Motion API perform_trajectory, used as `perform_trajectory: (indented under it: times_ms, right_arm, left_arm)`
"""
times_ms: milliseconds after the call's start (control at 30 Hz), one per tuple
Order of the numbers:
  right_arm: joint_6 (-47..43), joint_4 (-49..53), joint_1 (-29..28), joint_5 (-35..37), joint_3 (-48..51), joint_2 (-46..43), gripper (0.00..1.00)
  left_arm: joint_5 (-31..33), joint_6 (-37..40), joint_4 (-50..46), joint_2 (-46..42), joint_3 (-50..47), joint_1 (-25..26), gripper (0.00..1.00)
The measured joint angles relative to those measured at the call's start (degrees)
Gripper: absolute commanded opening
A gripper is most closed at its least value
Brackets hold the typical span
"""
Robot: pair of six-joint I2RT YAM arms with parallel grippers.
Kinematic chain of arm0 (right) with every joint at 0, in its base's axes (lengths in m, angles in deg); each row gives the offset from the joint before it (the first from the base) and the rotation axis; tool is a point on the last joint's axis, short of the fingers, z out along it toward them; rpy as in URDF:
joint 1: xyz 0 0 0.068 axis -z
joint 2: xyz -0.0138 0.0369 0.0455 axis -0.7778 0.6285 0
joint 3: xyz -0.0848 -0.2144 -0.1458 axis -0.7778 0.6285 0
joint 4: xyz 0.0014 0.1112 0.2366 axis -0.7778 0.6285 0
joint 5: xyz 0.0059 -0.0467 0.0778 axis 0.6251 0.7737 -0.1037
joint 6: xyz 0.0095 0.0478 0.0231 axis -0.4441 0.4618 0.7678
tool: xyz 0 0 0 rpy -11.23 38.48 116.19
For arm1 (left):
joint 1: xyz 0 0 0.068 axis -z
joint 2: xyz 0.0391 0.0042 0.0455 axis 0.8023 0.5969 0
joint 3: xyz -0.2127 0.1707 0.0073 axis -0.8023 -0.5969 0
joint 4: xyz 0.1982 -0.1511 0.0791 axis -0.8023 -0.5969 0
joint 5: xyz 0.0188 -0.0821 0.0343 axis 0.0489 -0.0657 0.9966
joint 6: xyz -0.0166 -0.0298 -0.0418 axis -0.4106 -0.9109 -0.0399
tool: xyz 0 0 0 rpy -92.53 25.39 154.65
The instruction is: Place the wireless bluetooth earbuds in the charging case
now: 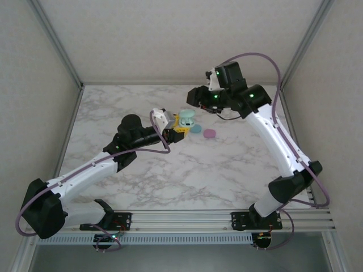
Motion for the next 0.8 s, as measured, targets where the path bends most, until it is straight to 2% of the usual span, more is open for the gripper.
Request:
perform_trajectory:
  times_ms: [133,300,500,667,767,800]
  right_arm:
    - [-0.72,-0.42,0.0,-4.9,3.19,-1.01,0.54]
    - [0.42,-4.11,0.52,-9.99,11.74,-6.8,0.61]
    - [7.21,-15.91,3.52,-20.22,23.63,-13.49,0.6]
    - [13.25,-25.7,4.52,-28.3,29.03,-13.86,0.59]
    - [16.98,-32.22,4.52,-32.17,31.93,-13.86,0.56]
    - [18.1,-34.03,4.52,-33.16,32.74,-13.86,0.52]
  left_arm:
    - [1.01,-0.04,0.02,-0.09,0.0,0.0,0.21]
    - [1.64,-0.24,0.5,-0.09,0.04,0.17,0.21]
    - [1.64,-1.44,2.14,0.0,0.09,0.37,0.22]
    - [1.64,-2.91,3.1,0.15,0.11,0.37,0.22]
    - [1.64,-3.5,3.76,0.42,0.15,0.37,0.22]
    - [1.62,-3.69,3.85,0.55,0.15,0.37,0.22]
